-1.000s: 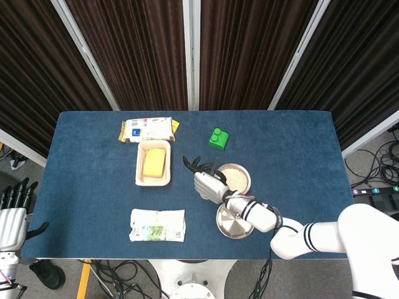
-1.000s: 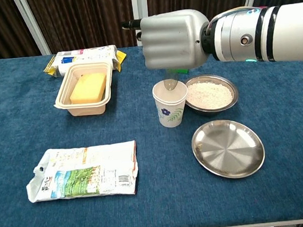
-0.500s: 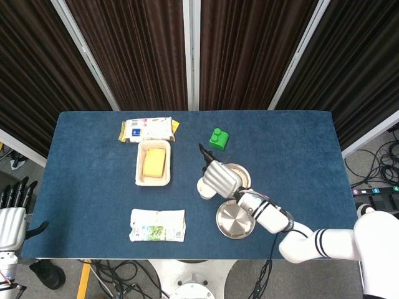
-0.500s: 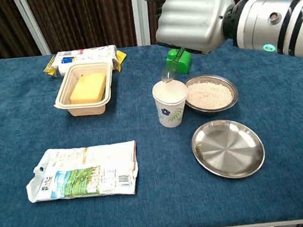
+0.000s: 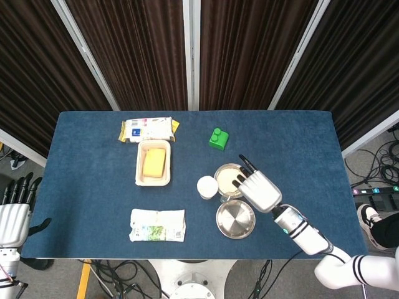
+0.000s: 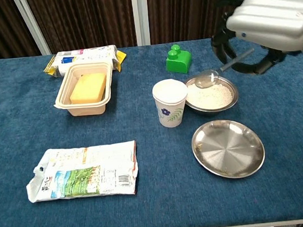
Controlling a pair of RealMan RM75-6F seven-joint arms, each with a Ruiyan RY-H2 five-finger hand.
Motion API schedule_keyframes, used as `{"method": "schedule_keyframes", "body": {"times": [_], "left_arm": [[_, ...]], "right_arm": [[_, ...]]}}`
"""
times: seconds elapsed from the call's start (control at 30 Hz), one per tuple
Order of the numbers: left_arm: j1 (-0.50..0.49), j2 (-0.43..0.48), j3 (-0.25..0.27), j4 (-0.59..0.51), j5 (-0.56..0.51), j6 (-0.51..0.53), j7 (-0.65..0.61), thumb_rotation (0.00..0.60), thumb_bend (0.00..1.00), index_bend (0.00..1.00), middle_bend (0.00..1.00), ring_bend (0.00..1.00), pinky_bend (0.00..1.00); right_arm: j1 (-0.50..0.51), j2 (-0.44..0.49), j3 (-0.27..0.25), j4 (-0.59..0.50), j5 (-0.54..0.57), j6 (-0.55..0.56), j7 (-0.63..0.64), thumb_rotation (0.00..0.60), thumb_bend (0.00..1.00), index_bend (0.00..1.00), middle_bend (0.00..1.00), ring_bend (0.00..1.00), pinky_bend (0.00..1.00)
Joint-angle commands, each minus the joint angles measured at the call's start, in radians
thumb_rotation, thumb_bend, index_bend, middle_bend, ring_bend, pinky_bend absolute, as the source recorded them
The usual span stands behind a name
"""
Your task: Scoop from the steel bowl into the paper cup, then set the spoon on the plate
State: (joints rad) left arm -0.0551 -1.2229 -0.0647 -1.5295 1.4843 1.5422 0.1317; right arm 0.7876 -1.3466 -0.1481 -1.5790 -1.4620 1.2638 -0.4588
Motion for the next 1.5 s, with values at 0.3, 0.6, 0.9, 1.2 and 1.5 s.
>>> {"method": "schedule_keyframes", "body": {"times": [0.3, 0.6, 0.9, 1.2, 1.5], "left_arm": [[-0.011, 0.002, 0.002, -0.014, 0.002, -0.016, 0.008, 0.6, 0.0, 0.13, 0.11, 0.0, 0.03], [-0.012, -0.002, 0.005, -0.005, -0.005, -0.022, -0.001, 0.6, 0.0, 0.13, 0.11, 0.0, 0.03], [-0.011, -0.005, 0.008, 0.001, -0.005, -0.021, -0.007, 0.6, 0.0, 0.13, 0.11, 0.0, 0.04], [-0.005, -0.006, 0.013, 0.013, -0.011, -0.023, -0.018, 0.6, 0.0, 0.13, 0.11, 0.0, 0.04], [-0.004, -0.032, 0.016, 0.036, -0.041, -0.046, 0.013, 0.6, 0.0, 0.13, 0.11, 0.0, 0.04]], "right_arm": [[-0.162, -0.15, -0.044, 0.206, -0.095, 0.0, 0.171, 0.6, 0.35, 0.59, 0.54, 0.19, 0.0], [-0.196, -0.262, -0.026, 0.321, -0.137, -0.039, 0.144, 0.6, 0.33, 0.58, 0.52, 0.18, 0.0], [-0.222, -0.274, -0.011, 0.312, -0.128, -0.094, 0.092, 0.6, 0.33, 0.25, 0.34, 0.02, 0.0], [-0.32, -0.115, 0.063, 0.162, -0.088, 0.081, 0.138, 0.6, 0.33, 0.18, 0.28, 0.01, 0.0], [-0.502, 0.16, 0.11, 0.013, 0.059, 0.239, 0.34, 0.6, 0.33, 0.05, 0.16, 0.0, 0.0]]}}
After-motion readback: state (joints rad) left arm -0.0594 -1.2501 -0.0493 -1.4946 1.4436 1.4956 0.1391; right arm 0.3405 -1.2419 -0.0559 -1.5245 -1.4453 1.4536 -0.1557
